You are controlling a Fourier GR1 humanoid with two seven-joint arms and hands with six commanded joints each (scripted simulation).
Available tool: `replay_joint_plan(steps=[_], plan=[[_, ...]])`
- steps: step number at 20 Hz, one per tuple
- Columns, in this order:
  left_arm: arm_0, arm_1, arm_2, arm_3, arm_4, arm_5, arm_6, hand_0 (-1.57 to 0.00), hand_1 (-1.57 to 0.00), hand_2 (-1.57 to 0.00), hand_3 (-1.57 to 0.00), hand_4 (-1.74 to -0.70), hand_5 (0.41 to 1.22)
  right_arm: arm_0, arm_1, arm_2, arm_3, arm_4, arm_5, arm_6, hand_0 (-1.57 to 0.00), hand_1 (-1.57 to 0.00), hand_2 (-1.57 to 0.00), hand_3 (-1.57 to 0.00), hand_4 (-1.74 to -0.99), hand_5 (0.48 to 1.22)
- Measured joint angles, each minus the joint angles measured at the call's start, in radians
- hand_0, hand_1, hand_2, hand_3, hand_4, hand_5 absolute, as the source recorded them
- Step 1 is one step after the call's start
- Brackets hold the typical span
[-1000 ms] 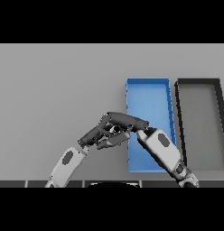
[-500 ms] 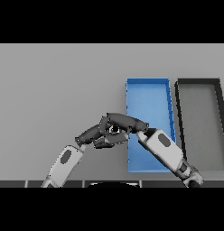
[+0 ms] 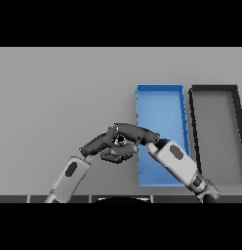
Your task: Pick up the blue pipe and place it into the blue bin.
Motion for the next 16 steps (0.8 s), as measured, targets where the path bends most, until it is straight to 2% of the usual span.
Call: replay_joint_plan(steps=[3, 5, 7, 10, 11, 12, 14, 16], plan=[[-0.005, -0.013, 0.015, 0.009, 0.028, -0.013, 0.028, -0.03, -0.02, -0.02, -0.02, -0.89, 0.576, 0.001, 0.022, 0.001, 0.010, 0.015, -0.004, 0.000, -1.57, -1.57, -1.57, -1.57, -1.489, 1.220], [0.007, -0.023, 0.011, 0.006, 0.025, -0.003, 0.047, -0.02, -0.01, -0.01, -0.01, -0.90, 0.562, 0.007, 0.011, -0.022, 0.005, -0.024, 0.001, -0.002, -1.57, -1.57, -1.57, -1.57, -1.489, 1.220], [0.004, -0.025, 0.017, 0.018, 0.029, -0.005, 0.038, -0.01, -0.01, -0.01, -0.01, -0.90, 0.548, 0.011, 0.014, -0.028, -0.010, -0.058, -0.011, 0.049, -1.57, -1.57, -1.57, -1.57, -1.491, 1.221], [0.012, -0.019, 0.022, 0.014, 0.037, -0.009, 0.043, 0.00, 0.00, 0.00, 0.00, -0.91, 0.524, -0.030, 0.012, -0.068, -0.030, -0.208, -0.050, 0.144, -1.57, -1.57, -1.57, -1.57, -1.613, 1.221], [0.011, -0.020, 0.022, 0.010, 0.039, -0.012, 0.071, 0.00, 0.00, 0.00, 0.00, -0.91, 0.514, -0.057, -0.001, -0.091, -0.028, -0.251, -0.068, 0.164, -1.57, -1.57, -1.57, -1.57, -1.639, 1.221], [0.019, -0.022, 0.017, 0.011, 0.039, -0.014, 0.069, 0.00, 0.00, 0.00, 0.00, -0.92, 0.507, -0.084, -0.013, -0.116, -0.040, -0.315, -0.095, 0.188, -1.57, -1.57, -1.57, -1.57, -1.659, 1.221], [0.029, -0.025, 0.010, 0.003, 0.039, -0.015, 0.083, 0.00, 0.00, 0.00, 0.00, -0.92, 0.503, -0.163, -0.037, -0.167, -0.047, -0.427, -0.178, 0.245, -1.57, -1.57, -1.57, -1.57, -1.689, 1.171], [0.025, -0.021, 0.014, -0.007, 0.044, -0.018, 0.101, 0.00, 0.00, 0.00, 0.00, -0.92, 0.503, -0.250, -0.062, -0.227, -0.020, -0.514, -0.214, 0.242, -1.57, -1.57, -1.57, -1.57, -1.707, 1.141]])
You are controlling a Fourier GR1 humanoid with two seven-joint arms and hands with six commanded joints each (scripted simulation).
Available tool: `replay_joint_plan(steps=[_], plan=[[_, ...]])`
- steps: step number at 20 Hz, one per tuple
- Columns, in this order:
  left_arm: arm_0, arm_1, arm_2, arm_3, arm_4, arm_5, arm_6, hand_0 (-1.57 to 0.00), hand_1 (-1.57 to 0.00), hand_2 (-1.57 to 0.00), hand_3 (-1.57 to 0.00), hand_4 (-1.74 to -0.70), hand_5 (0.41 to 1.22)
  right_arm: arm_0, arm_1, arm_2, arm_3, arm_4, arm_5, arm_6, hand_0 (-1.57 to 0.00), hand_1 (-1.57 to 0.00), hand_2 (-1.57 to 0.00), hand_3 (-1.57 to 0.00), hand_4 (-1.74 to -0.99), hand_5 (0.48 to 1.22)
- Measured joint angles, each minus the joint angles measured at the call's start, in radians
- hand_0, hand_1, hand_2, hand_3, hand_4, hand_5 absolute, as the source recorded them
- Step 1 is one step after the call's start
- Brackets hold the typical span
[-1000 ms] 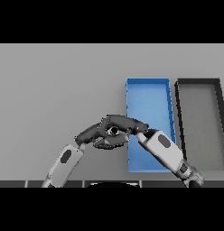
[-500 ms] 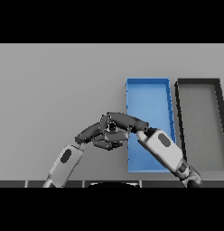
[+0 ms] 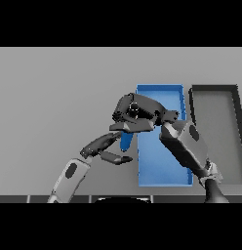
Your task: Pick up the blue pipe and place it into the blue bin.
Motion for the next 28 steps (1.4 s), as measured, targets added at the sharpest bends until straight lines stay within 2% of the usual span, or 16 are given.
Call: replay_joint_plan(steps=[2, 3, 5, 7, 9, 11, 13, 15, 16, 19, 21, 23, 24, 27, 28], plan=[[0.004, -0.005, -0.010, -0.007, -0.014, 0.009, 0.014, 0.00, 0.00, 0.00, 0.00, -0.91, 0.502, -0.093, -0.039, -0.059, 0.048, -0.026, -0.003, -0.027, -1.57, -1.57, -1.57, -1.57, -1.720, 1.127], [0.014, 0.002, -0.015, -0.013, -0.016, 0.005, -0.010, 0.00, 0.00, 0.00, 0.00, -0.91, 0.502, -0.126, -0.061, -0.086, 0.074, -0.025, -0.006, -0.043, -1.57, -1.57, -1.57, -1.57, -1.724, 1.117], [0.008, 0.003, -0.010, -0.019, -0.011, 0.004, -0.004, 0.00, 0.00, 0.00, 0.00, -0.90, 0.495, -0.187, -0.086, -0.126, 0.129, -0.011, -0.050, -0.049, -1.57, -1.57, -1.57, -1.57, -1.730, 1.110], [0.016, 0.007, -0.006, -0.020, -0.004, -0.001, -0.005, 0.00, 0.00, 0.00, 0.00, -0.91, 0.491, -0.236, -0.116, -0.159, 0.225, 0.049, -0.079, -0.059, -1.57, -1.57, -1.57, -1.57, -1.734, 1.127], [0.030, 0.022, -0.001, -0.018, -0.003, -0.005, -0.027, 0.00, 0.00, 0.00, 0.00, -0.91, 0.490, -0.232, -0.145, -0.192, 0.315, 0.089, -0.092, -0.056, -1.57, -1.57, -1.57, -1.57, -1.736, 1.135], [0.017, 0.015, 0.005, -0.020, 0.009, -0.009, -0.014, 0.00, 0.00, 0.00, 0.00, -0.91, 0.487, -0.215, -0.179, -0.210, 0.396, 0.144, -0.078, -0.041, -1.57, -1.57, -1.57, -1.57, -1.738, 1.129], [0.017, 0.010, 0.006, -0.017, 0.013, -0.010, 0.007, 0.00, 0.00, 0.00, 0.00, -0.90, 0.489, -0.145, -0.174, -0.219, 0.424, 0.171, -0.094, -0.022, -1.57, -1.57, -1.57, -1.57, -1.739, 1.120], [0.022, 0.013, 0.006, -0.018, 0.005, -0.002, -0.003, 0.00, 0.00, 0.00, 0.00, -0.89, 0.487, -0.078, -0.175, -0.231, 0.463, 0.204, -0.101, -0.019, -1.57, -1.57, -1.57, -1.57, -1.740, 1.121], [0.016, 0.010, 0.005, -0.017, 0.001, 0.001, -0.001, 0.00, 0.00, 0.00, 0.00, -0.89, 0.483, -0.036, -0.168, -0.223, 0.449, 0.216, -0.101, -0.009, -1.57, -1.57, -1.57, -1.57, -1.740, 1.122], [0.009, 0.008, 0.014, -0.021, 0.016, -0.003, 0.030, 0.00, 0.00, 0.00, 0.00, -0.89, 0.473, 0.066, -0.161, -0.206, 0.413, 0.260, -0.152, 0.065, -1.57, -1.57, -1.57, -1.57, -1.741, 1.120], [0.029, 0.016, 0.007, -0.029, 0.018, -0.011, 0.007, 0.00, 0.00, 0.00, 0.00, -0.89, 0.466, 0.122, -0.143, -0.203, 0.418, 0.273, -0.184, 0.115, -1.57, -1.57, -1.57, -1.57, -1.741, 1.120], [0.022, 0.006, 0.002, -0.023, 0.009, -0.003, 0.010, 0.00, 0.00, 0.00, 0.00, -0.88, 0.463, 0.187, -0.156, -0.169, 0.416, 0.279, -0.199, 0.134, -1.57, -1.57, -1.57, -1.57, -1.741, 1.122], [0.020, 0.014, 0.009, -0.024, 0.014, -0.006, 0.004, 0.00, 0.00, 0.00, 0.00, -0.88, 0.463, 0.215, -0.182, -0.132, 0.423, 0.258, -0.210, 0.134, -1.57, -1.57, -1.57, -1.57, -1.694, 1.124], [0.022, 0.011, 0.004, -0.011, 0.006, -0.006, 0.004, 0.00, 0.00, 0.00, 0.00, -0.88, 0.460, 0.275, -0.190, -0.063, 0.425, 0.255, -0.206, 0.134, -1.57, -1.57, -1.57, -1.57, -1.591, 1.114], [0.017, 0.003, 0.003, -0.006, 0.005, -0.002, 0.012, 0.00, 0.00, 0.00, 0.00, -0.89, 0.457, 0.285, -0.194, -0.045, 0.440, 0.263, -0.197, 0.134, -1.57, -1.57, -1.57, -1.33, -1.599, 1.110]])
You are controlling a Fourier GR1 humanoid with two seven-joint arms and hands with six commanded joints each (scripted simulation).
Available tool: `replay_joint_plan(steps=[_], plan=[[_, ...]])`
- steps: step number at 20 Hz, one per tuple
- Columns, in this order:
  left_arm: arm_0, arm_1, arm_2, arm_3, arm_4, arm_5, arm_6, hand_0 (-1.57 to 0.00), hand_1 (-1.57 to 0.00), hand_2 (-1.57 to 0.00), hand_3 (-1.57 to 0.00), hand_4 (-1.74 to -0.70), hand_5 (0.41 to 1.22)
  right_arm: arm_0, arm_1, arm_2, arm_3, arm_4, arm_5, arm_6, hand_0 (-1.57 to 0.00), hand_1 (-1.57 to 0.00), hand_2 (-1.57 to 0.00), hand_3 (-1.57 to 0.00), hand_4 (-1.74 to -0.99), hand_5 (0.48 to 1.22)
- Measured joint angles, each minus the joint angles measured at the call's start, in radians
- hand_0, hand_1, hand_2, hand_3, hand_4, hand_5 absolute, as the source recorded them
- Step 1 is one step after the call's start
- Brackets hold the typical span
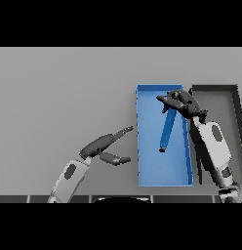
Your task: Pick up the blue pipe and place it into the blue bin.
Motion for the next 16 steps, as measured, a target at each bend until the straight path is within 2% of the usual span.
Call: replay_joint_plan(steps=[1, 3, 4, 6, 7, 8, 10, 12, 16], plan=[[0.008, 0.001, -0.005, -0.003, -0.001, -0.002, -0.010, 0.00, 0.00, 0.00, 0.00, -0.89, 0.455, 0.002, -0.014, 0.021, 0.011, -0.018, -0.027, -0.042, -1.56, -1.46, -1.39, -1.12, -1.547, 1.133], [-0.002, 0.003, 0.003, -0.008, 0.004, 0.000, -0.001, 0.00, 0.00, 0.00, 0.00, -0.89, 0.454, -0.003, -0.034, 0.063, 0.027, -0.072, -0.105, -0.069, -1.04, -0.93, -0.89, -0.72, -1.455, 1.164], [-0.012, -0.003, 0.008, -0.006, 0.006, 0.005, 0.018, 0.00, 0.00, 0.00, 0.00, -0.89, 0.453, -0.011, -0.039, 0.094, 0.044, -0.092, -0.123, -0.090, -0.84, -0.75, -0.71, -0.57, -1.392, 1.176], [0.001, 0.017, 0.012, -0.004, 0.009, -0.006, -0.011, 0.00, 0.00, 0.00, 0.00, -0.89, 0.453, -0.028, -0.063, 0.149, 0.096, -0.123, -0.146, -0.113, -0.53, -0.48, -0.46, -0.37, -1.285, 1.141], [-0.003, 0.010, 0.012, -0.009, 0.014, -0.004, -0.001, 0.00, 0.00, 0.00, 0.00, -0.89, 0.453, -0.030, -0.093, 0.213, 0.095, -0.149, -0.125, -0.018, -0.43, -0.38, -0.36, -0.29, -1.242, 1.081], [-0.001, 0.001, 0.005, -0.008, 0.010, -0.001, -0.001, 0.00, 0.00, 0.00, 0.00, -0.89, 0.452, -0.059, -0.145, 0.316, 0.127, -0.211, -0.120, -0.001, -0.34, -0.31, -0.29, -0.23, -1.208, 1.028], [0.000, 0.004, 0.004, -0.006, 0.010, -0.003, -0.002, 0.00, 0.00, 0.00, 0.00, -0.89, 0.453, -0.083, -0.187, 0.414, 0.133, -0.232, -0.106, -0.001, -0.22, -0.19, -0.19, -0.15, -1.165, 0.924], [0.003, 0.005, 0.005, -0.007, 0.011, -0.003, -0.001, 0.00, 0.00, 0.00, 0.00, -0.90, 0.450, -0.107, -0.210, 0.491, 0.131, -0.196, -0.078, -0.001, -0.14, -0.12, -0.12, -0.10, -1.131, 0.857], [0.009, 0.002, 0.004, -0.007, 0.012, -0.002, 0.002, 0.00, 0.00, 0.00, 0.00, -0.91, 0.457, -0.115, -0.211, 0.528, 0.144, -0.149, -0.080, -0.015, -0.06, -0.05, -0.05, -0.04, -1.124, 0.738]])
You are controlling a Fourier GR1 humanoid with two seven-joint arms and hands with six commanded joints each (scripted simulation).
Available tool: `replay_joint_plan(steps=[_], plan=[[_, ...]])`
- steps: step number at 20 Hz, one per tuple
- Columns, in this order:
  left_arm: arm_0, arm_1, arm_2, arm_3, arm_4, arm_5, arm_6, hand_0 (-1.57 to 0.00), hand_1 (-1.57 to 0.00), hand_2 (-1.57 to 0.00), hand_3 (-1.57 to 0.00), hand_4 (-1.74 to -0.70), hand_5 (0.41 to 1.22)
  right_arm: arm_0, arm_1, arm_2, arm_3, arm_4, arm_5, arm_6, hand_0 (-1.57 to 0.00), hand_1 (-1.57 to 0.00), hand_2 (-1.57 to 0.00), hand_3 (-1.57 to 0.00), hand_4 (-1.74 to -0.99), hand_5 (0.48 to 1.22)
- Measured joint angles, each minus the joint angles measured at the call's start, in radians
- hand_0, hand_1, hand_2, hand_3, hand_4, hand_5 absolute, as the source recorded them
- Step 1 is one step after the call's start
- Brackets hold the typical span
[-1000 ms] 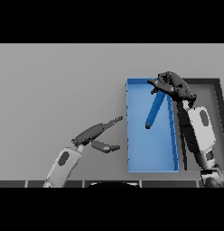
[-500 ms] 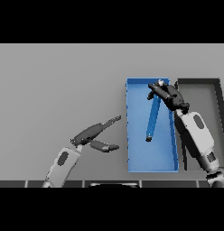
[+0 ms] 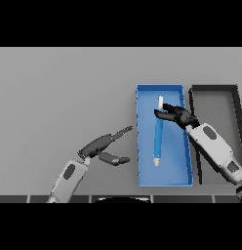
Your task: Pick up the blue pipe and place it into the blue bin.
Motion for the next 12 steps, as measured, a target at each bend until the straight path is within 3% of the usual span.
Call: replay_joint_plan(steps=[6, 12], plan=[[-0.014, -0.011, 0.004, 0.009, 0.002, 0.005, -0.001, 0.00, 0.00, 0.00, 0.00, -0.92, 0.465, 0.006, 0.008, 0.010, -0.015, 0.011, -0.019, -0.006, -0.01, -0.01, -0.01, -0.01, -1.127, 0.680], [-0.013, -0.005, 0.008, -0.009, 0.023, -0.009, 0.020, 0.00, 0.00, 0.00, 0.00, -0.92, 0.468, -0.001, 0.000, 0.002, 0.001, 0.007, 0.017, -0.023, -0.01, -0.01, -0.01, -0.01, -1.129, 0.677]])
